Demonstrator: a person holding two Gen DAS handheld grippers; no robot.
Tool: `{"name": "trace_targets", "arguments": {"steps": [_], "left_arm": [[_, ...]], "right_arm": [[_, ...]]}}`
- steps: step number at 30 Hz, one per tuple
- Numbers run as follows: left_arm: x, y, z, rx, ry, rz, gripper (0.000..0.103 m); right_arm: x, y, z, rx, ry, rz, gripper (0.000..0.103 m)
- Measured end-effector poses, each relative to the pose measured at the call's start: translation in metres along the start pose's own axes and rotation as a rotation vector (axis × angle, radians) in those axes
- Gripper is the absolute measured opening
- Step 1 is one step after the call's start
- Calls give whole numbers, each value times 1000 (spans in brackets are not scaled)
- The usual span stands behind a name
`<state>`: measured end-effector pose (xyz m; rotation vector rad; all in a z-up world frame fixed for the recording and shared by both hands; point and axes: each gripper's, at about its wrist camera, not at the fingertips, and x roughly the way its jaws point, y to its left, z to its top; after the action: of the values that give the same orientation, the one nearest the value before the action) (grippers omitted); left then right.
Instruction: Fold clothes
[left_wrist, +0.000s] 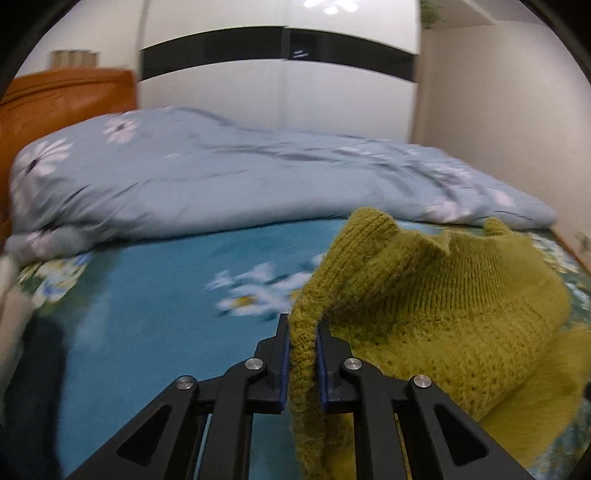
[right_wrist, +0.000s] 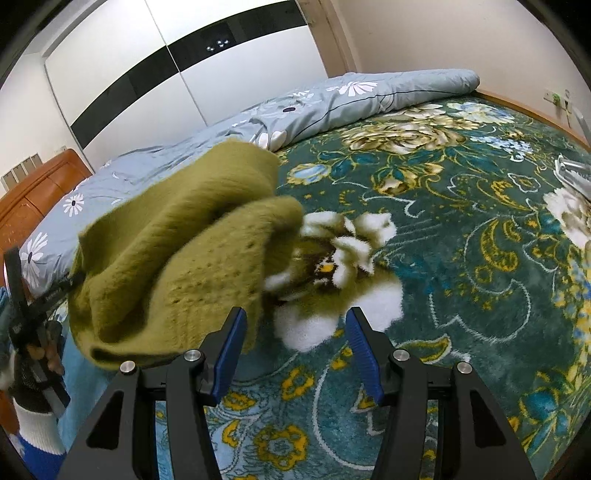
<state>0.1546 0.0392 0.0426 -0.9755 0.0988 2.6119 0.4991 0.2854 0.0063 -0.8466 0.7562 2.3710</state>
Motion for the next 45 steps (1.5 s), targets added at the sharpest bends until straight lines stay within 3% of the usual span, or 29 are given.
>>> {"name": "trace_targets", "arguments": {"steps": [7, 12, 16, 17, 19, 22, 26, 29, 30, 34, 36, 38, 39, 40, 41, 45], "left_arm": [[10, 46, -33, -39, 88, 125, 13], [10, 54, -39, -96, 139, 52, 13], [-14, 29, -24, 34, 87, 16, 18], [-23, 23, -19, 58, 66, 13, 27], [-37, 14, -7, 88, 17, 3, 58], [-49, -8, 20, 117, -51, -53, 66], [-23, -79, 54, 220, -9, -269, 69], [7, -150, 66, 326, 72, -434, 70], [19, -168, 67, 352, 108, -453, 70], [58, -218, 66, 426, 224, -477, 69], [67, -224, 65, 436, 250, -434, 68], [67, -219, 68, 399, 253, -434, 51], [66, -216, 69, 378, 254, -435, 35], [64, -213, 72, 360, 249, -425, 29], [62, -209, 74, 342, 243, -411, 21], [44, -187, 93, 252, 189, -378, 17]], "right_arm": [[-2, 10, 2, -4, -15, 59, 57], [1, 10, 4, 46, -18, 136, 57], [3, 7, 7, 105, -19, 206, 57], [5, 7, 8, 111, -16, 217, 57], [9, 8, 9, 117, -10, 235, 57], [21, 10, 8, 129, 13, 255, 57], [31, 9, 7, 172, 27, 292, 57], [36, 7, 8, 206, 38, 315, 57], [37, 6, 7, 218, 42, 323, 57], [38, 3, 3, 256, 60, 363, 56], [40, 4, 0, 254, 75, 395, 49], [41, 7, -2, 239, 82, 397, 40], [40, 7, -3, 237, 81, 397, 37], [40, 5, -2, 245, 79, 407, 28], [39, 4, -2, 255, 78, 418, 12], [23, -5, 13, 262, 44, 430, 9]]}}
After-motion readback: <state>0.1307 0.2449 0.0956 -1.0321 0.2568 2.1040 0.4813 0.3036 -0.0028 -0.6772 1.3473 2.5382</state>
